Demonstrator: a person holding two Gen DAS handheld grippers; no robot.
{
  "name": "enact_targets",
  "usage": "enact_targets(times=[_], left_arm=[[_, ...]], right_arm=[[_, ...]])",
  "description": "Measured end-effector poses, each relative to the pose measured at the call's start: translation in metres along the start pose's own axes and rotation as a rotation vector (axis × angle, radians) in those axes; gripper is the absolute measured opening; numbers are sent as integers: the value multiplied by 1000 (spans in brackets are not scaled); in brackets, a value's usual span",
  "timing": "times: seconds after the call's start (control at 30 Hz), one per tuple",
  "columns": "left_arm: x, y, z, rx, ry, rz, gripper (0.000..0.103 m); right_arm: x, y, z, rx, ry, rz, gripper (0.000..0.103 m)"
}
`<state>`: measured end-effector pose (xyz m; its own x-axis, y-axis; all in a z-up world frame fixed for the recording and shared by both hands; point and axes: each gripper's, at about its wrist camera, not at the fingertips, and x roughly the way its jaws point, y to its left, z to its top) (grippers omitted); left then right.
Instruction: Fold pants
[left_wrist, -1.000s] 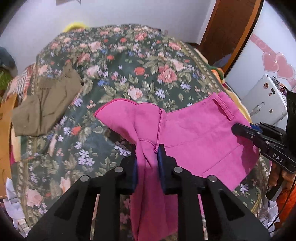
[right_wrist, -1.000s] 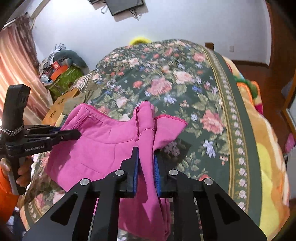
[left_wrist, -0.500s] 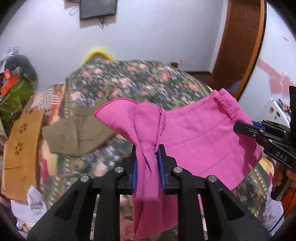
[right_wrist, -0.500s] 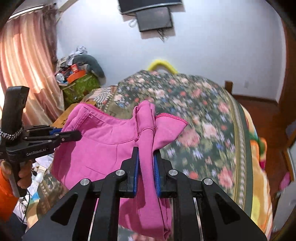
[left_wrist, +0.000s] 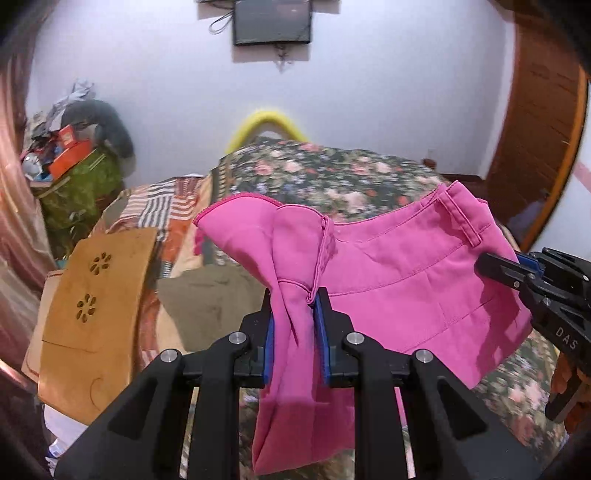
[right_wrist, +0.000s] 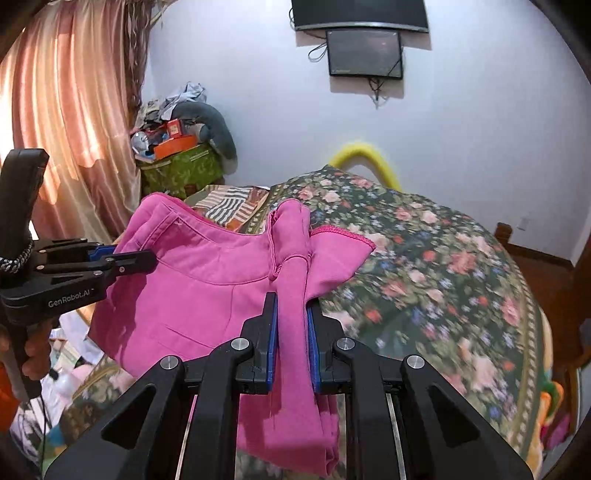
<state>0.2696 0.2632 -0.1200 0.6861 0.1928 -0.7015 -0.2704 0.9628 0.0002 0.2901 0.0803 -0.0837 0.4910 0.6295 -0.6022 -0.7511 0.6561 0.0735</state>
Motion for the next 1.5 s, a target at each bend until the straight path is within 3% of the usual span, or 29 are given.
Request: enact_targets(times=[0.2, 0.47, 0.67, 0.8, 1.0, 1.1, 1.2, 1.3, 1.5], left_arm=[[64, 32, 6, -10, 37, 68, 19], [143, 40, 4, 25, 82, 157, 19], [200, 51, -13, 34, 192, 161, 20], [218, 59, -26, 8, 241, 150, 26], [209, 70, -31, -12, 243, 181, 42], [199, 78, -33, -1, 246, 257, 42], [181, 88, -36, -15, 248, 258, 42], [148, 91, -32, -47, 215, 226, 42], [50, 63, -16, -33, 68, 153, 42]], right_arm=[[67, 9, 6, -4, 41, 1, 12], [141, 11, 1, -25, 104, -3, 12], [188, 6, -8, -83, 206, -53, 12], [194, -2, -14, -83, 253, -44, 14], [189, -13, -22, -62, 287, -71, 26], [178, -19, -25, -29, 300, -77, 29], [161, -21, -22, -5, 300, -74, 33], [138, -16, -18, -8, 296, -50, 35], [58, 5, 6, -38, 158, -40, 35]])
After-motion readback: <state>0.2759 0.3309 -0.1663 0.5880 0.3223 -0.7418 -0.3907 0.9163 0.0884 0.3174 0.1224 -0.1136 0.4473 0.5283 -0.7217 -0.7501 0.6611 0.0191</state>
